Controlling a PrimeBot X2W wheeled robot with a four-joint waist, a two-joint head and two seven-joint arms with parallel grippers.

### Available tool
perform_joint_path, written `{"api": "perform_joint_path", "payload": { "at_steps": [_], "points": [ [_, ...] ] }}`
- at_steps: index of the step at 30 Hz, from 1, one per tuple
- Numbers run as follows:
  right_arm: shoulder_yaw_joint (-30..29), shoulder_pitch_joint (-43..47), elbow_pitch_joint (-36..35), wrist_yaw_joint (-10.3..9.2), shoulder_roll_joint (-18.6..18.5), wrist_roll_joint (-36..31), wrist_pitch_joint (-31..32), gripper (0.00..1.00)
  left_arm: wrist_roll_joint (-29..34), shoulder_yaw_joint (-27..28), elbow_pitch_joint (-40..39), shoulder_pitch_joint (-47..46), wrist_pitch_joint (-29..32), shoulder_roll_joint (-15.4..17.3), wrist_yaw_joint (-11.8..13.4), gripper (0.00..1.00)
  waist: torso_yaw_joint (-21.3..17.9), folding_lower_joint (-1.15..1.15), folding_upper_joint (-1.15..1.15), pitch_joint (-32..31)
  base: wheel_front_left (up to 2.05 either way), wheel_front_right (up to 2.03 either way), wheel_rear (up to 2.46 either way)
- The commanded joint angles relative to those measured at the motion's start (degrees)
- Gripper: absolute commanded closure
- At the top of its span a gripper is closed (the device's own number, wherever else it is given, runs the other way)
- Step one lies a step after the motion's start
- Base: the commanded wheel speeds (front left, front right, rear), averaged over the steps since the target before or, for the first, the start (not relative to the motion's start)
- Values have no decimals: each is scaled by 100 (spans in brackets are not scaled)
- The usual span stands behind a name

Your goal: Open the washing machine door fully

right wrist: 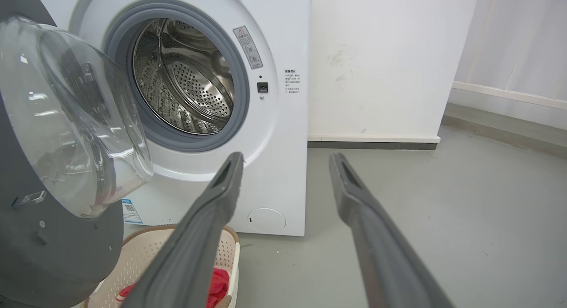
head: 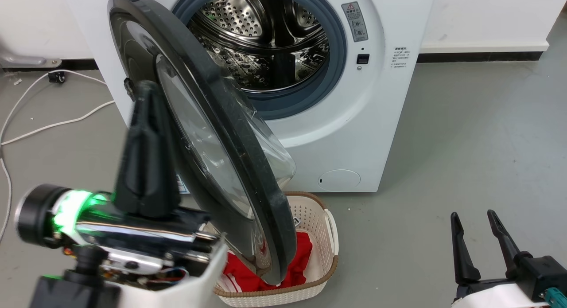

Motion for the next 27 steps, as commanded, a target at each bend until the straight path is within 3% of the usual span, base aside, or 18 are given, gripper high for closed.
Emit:
{"api": "perform_joint_path", "payload": {
  "at_steps": [1, 20, 27],
  "points": [
    [-8, -3, 15, -4, 23, 13, -3, 0, -25, -135, -14, 95, -11, 3, -34, 100, 8, 0, 0, -6, 0, 0, 0],
    [66, 91, 23, -4, 23, 91, 77, 0, -360, -1920, 1179, 1086, 556, 106, -334, 100, 41, 0, 0, 47, 0, 0, 0],
    [89, 31, 14, -4, 23, 127, 98, 0, -339, -2143, 1852, 1420, 634, 124, -212, 100, 29, 0, 0, 167, 0, 0, 0]
  ]
}}
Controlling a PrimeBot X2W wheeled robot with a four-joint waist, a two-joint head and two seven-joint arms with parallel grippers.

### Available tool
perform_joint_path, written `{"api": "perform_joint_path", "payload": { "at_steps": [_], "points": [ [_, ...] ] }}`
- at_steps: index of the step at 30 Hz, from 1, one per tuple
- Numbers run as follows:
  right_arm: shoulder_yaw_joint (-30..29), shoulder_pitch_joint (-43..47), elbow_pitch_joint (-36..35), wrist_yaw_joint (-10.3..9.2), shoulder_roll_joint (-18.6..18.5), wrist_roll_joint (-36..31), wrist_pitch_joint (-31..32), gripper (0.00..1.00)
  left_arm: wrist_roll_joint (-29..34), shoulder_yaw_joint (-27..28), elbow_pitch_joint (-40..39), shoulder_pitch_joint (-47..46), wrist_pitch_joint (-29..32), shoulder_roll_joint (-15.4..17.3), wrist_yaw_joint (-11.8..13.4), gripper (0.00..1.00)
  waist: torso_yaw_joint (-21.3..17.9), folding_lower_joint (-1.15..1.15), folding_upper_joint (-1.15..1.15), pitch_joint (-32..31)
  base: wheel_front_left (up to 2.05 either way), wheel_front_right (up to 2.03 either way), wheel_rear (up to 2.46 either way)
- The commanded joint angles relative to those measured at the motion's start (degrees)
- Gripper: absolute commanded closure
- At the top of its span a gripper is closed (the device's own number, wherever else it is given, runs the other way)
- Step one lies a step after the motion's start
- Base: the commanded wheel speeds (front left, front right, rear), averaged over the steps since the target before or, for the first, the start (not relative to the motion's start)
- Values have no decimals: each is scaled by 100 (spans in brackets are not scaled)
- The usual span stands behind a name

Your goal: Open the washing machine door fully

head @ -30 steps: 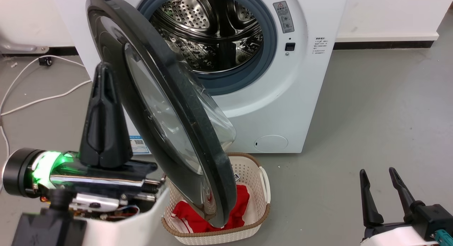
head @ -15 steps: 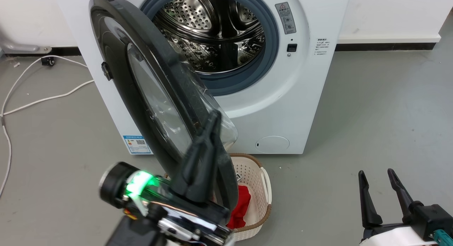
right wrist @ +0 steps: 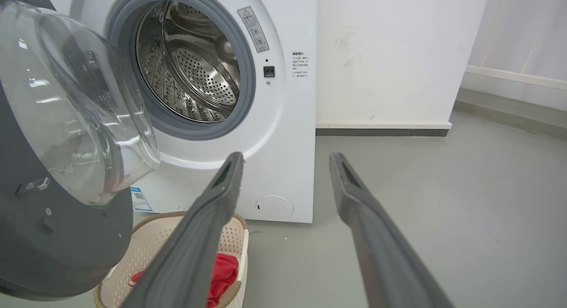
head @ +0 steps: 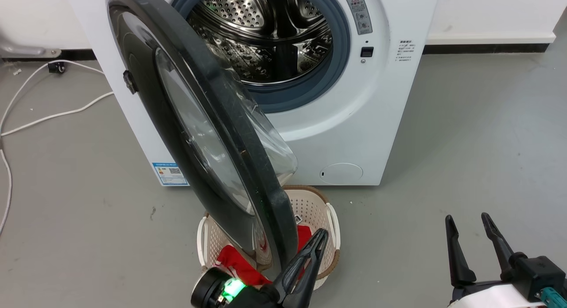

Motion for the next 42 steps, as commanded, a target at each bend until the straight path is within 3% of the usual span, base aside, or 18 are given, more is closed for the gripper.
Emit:
{"api": "perform_joint_path", "payload": {
  "at_steps": [1, 23, 42],
  "points": [
    [-1, 1, -4, -4, 22, 38, -3, 0, 34, 6, 28, 25, -15, 20, 35, 100, -2, 0, 0, 24, 0, 0, 0],
    [-30, -310, 110, -4, 22, 74, -23, 0, -33, 389, 1319, -871, -296, -43, 590, 100, -109, 0, 0, 464, 0, 0, 0],
    [-204, -184, 169, -4, 21, 39, -14, 0, -177, 554, 800, -194, -276, 68, 1083, 100, 253, 0, 0, 305, 0, 0, 0]
  ]
}}
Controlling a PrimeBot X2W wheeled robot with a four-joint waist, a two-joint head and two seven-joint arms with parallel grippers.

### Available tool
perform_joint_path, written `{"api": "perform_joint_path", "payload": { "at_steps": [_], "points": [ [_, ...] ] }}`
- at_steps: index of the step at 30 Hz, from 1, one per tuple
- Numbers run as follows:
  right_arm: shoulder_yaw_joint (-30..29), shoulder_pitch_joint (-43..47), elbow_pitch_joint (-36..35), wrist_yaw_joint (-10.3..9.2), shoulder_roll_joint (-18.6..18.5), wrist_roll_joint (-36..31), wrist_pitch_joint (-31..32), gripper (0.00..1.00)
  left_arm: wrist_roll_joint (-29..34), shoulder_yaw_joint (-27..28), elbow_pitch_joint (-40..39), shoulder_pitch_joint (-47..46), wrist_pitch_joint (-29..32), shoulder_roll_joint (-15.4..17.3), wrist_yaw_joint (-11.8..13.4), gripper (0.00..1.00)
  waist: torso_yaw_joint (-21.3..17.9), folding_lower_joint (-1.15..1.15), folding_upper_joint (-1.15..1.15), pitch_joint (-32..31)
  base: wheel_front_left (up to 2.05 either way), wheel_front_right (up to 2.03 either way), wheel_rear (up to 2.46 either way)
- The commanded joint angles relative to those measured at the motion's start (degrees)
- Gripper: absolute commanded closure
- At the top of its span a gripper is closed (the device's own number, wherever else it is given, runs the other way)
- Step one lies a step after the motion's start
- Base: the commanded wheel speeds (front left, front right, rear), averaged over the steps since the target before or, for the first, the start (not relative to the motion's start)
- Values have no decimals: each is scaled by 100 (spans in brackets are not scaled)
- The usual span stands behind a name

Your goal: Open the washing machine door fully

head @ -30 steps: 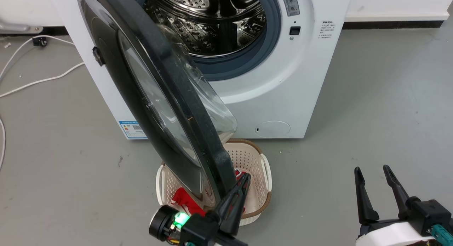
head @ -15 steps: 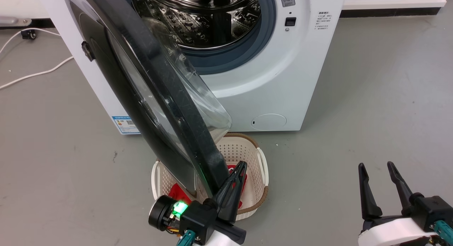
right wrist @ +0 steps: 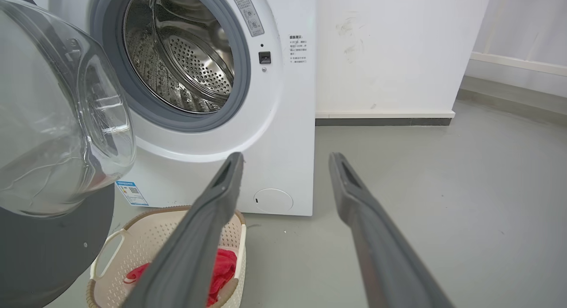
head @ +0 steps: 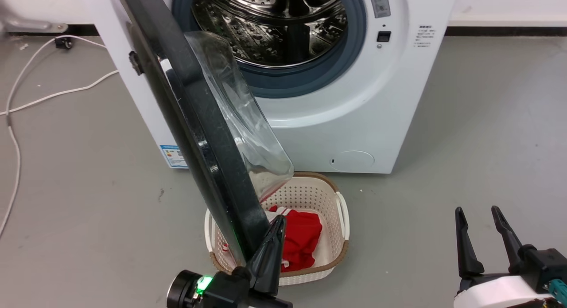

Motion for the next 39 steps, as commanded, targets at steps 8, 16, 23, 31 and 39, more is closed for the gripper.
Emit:
{"api": "perform_joint_path", "payload": {
  "at_steps": [8, 16, 23, 31, 39],
  "points": [
    [-24, 182, -123, -4, 17, -12, 81, 0, -36, 159, -440, 422, 147, 164, 265, 100, 540, 0, 0, -136, 0, 0, 0],
    [34, 225, -156, -4, 16, 54, 119, 0, -94, 347, -518, 645, 251, 338, 410, 100, 1026, 0, 0, -239, 0, 0, 0],
    [-15, 281, -219, -4, 16, 40, 132, 0, -153, 531, -597, 751, 188, 423, 544, 100, 1484, 0, 0, -198, 0, 0, 0],
    [40, 128, -301, -4, 15, -8, 165, 0, -464, 1037, -291, 533, -52, 555, 555, 100, 1826, 0, 0, -32, 0, 0, 0],
    [50, 31, -348, -4, 15, -59, 212, 0, -839, 1720, 106, 135, -262, 738, 500, 100, 1852, 0, 0, 167, 0, 0, 0]
  ]
}}
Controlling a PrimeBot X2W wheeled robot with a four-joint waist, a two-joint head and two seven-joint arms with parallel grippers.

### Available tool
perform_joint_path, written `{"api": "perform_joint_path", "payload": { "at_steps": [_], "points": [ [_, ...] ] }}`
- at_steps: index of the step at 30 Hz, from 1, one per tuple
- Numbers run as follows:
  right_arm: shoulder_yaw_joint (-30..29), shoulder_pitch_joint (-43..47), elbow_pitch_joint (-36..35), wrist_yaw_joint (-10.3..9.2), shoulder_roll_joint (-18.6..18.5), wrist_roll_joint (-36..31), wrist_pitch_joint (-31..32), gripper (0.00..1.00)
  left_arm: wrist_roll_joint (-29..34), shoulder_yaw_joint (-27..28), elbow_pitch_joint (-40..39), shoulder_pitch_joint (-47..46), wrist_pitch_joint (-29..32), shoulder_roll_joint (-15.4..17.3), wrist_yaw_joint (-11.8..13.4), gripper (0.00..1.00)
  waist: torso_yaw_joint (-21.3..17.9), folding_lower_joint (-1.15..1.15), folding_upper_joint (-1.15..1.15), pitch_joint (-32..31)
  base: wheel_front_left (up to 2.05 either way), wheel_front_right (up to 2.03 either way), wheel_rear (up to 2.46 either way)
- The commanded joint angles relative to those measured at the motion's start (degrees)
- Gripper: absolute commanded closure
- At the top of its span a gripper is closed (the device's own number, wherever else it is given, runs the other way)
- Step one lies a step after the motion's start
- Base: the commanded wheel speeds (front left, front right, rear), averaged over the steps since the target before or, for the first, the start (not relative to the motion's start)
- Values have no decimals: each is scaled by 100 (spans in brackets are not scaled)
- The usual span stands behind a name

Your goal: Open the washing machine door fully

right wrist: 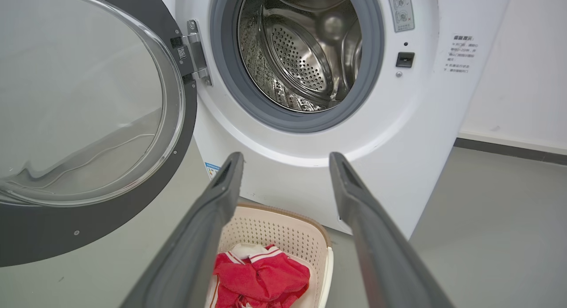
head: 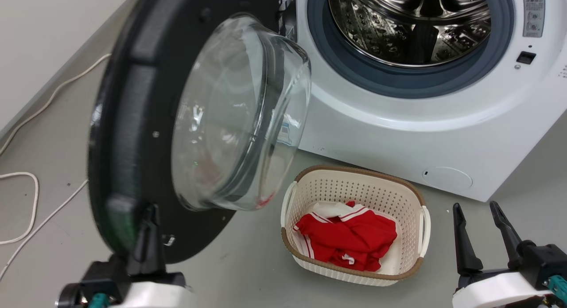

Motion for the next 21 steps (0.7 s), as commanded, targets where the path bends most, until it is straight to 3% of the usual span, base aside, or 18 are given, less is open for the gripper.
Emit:
{"api": "perform_joint_path", "payload": {
  "at_steps": [1, 11, 21],
  "points": [
    [10, -70, -15, -4, 8, -13, 14, 0, -31, 99, 20, -108, -35, 58, 9, 100, -25, 0, 0, 43, 0, 0, 0],
    [68, -222, -51, -4, -2, -49, 84, 0, -414, 1145, 430, -561, -134, 323, 31, 100, -171, 0, 0, 384, 0, 0, 0],
    [65, -401, -129, -4, -121, -35, 146, 0, -662, 2064, 958, -1152, -144, 663, -240, 100, -207, 0, 0, 731, 0, 0, 0]
  ]
}}
